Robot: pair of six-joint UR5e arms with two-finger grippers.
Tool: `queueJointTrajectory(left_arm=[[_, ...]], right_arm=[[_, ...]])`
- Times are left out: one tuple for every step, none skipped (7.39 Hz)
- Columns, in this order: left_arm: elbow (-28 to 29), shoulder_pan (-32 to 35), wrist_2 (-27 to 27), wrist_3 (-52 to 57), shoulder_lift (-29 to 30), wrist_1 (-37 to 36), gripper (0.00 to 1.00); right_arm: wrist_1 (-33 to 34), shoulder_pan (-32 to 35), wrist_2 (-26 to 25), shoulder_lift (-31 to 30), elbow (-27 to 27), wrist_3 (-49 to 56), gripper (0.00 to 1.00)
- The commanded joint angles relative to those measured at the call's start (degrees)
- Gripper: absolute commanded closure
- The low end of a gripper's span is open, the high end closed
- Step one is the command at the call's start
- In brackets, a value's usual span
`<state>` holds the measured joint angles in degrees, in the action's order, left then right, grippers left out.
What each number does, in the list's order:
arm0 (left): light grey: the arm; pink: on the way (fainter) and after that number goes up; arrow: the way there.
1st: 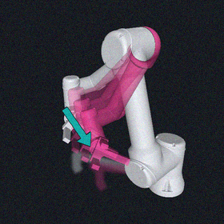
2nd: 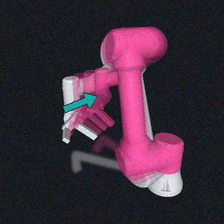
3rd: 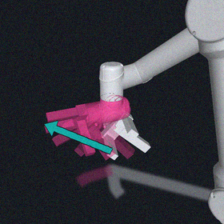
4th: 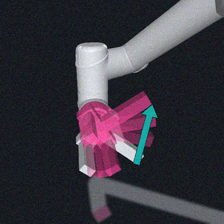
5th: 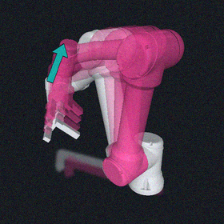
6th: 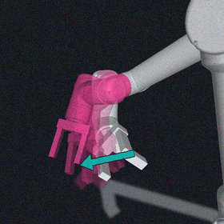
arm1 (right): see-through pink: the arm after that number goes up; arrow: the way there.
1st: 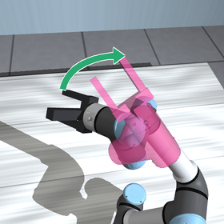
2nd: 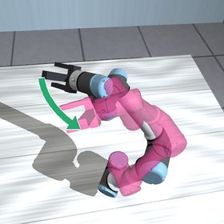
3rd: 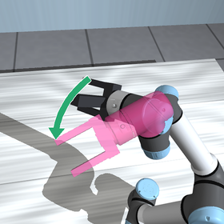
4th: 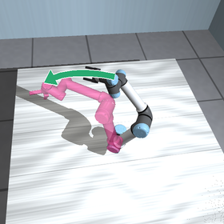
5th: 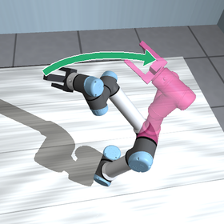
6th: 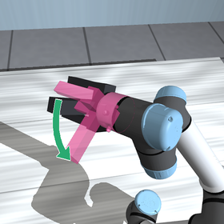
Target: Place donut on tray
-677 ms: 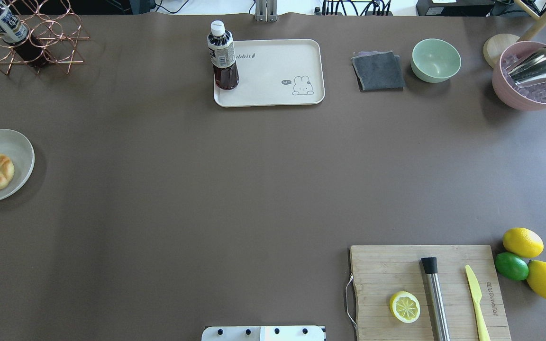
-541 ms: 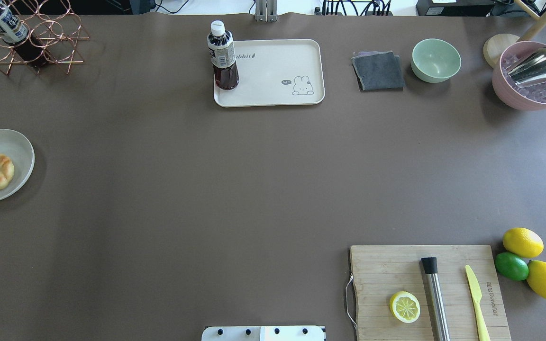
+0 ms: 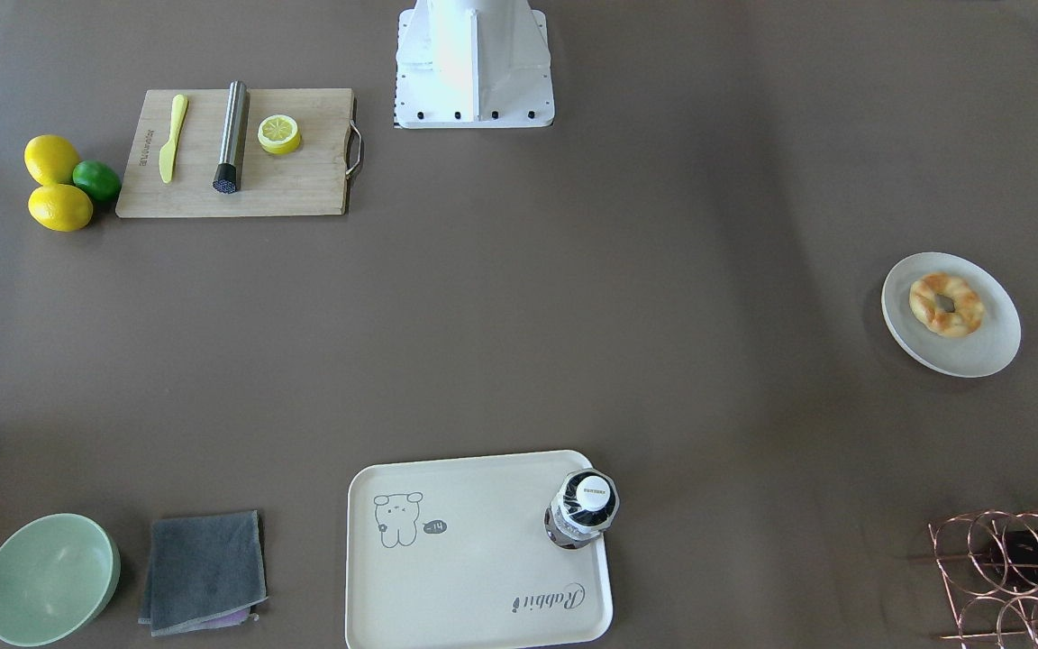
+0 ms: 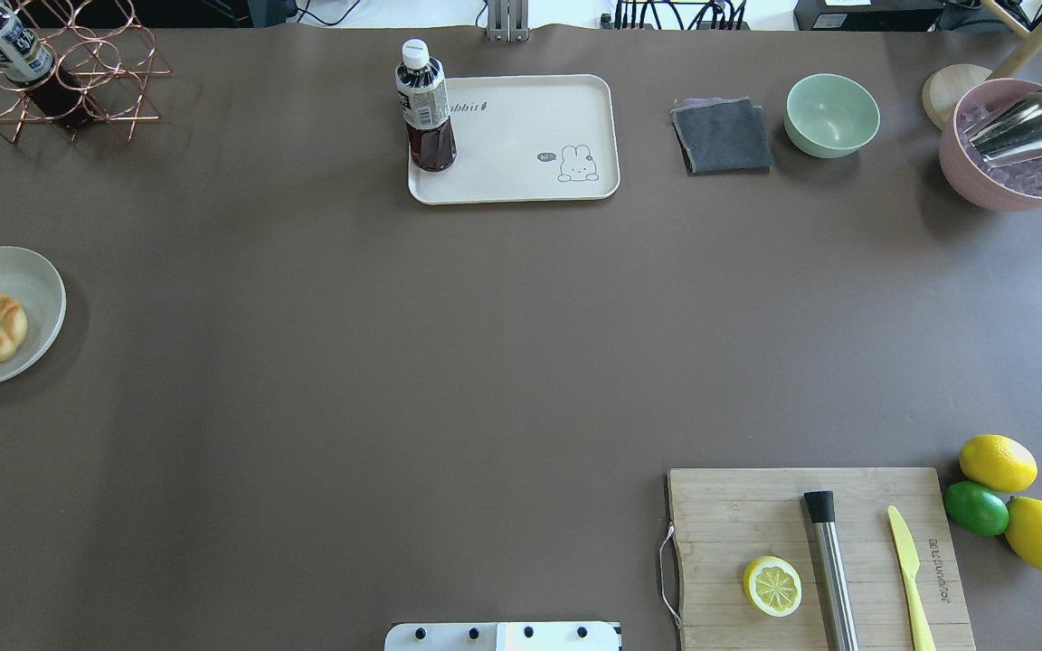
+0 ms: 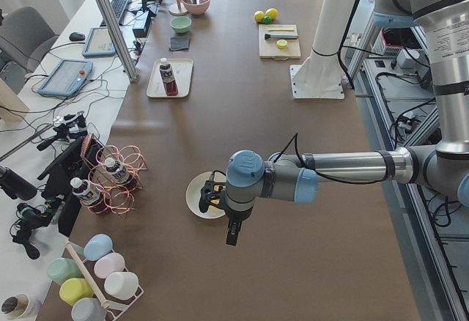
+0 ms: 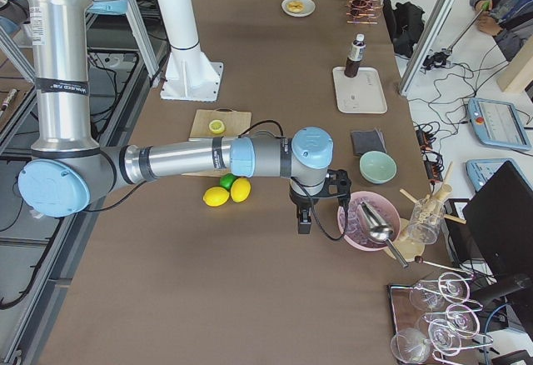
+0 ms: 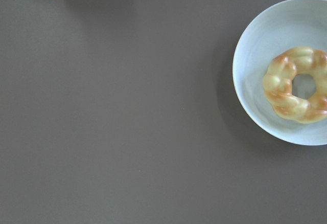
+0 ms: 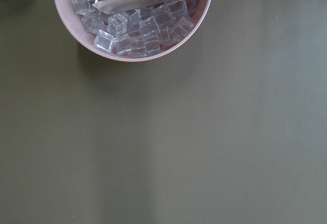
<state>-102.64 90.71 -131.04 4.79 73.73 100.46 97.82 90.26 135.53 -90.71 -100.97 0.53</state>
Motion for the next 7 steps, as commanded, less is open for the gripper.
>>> queueJointTrajectory(left_arm=[[-0.4, 0.0, 0.0, -0.3, -1.5, 2.6, 0.04], [-0.2, 0.0, 0.3, -0.3, -2.5, 2.6, 0.03], [-0.1, 0.0, 0.2, -0.3, -2.7, 2.6, 0.03], [0.0, 0.1, -0.2, -0.3, -2.6, 2.5, 0.03], [0.2, 0.1, -0.4, -0.4, -2.6, 2.5, 0.03], [-0.4, 0.3, -0.4, -0.5, -2.7, 2.5, 0.03], [0.1, 0.3, -0.4, -0.7, -2.5, 2.7, 0.03]], right_arm=[[-0.1, 0.0, 0.5, 0.0, 0.0, 0.0, 0.0], [-0.1, 0.0, 0.5, 0.1, 0.0, 0.0, 0.0], [0.0, 0.1, 0.7, -0.1, 0.0, 0.0, 0.0], [0.0, 0.1, 0.9, -0.3, -0.1, 0.0, 0.0], [0.0, 0.1, 0.9, -0.3, 0.0, 0.0, 0.0], [0.0, 0.1, 1.1, -0.3, 0.0, 0.0, 0.0], [-0.1, 0.1, 1.3, -0.3, 0.1, 0.0, 0.0]])
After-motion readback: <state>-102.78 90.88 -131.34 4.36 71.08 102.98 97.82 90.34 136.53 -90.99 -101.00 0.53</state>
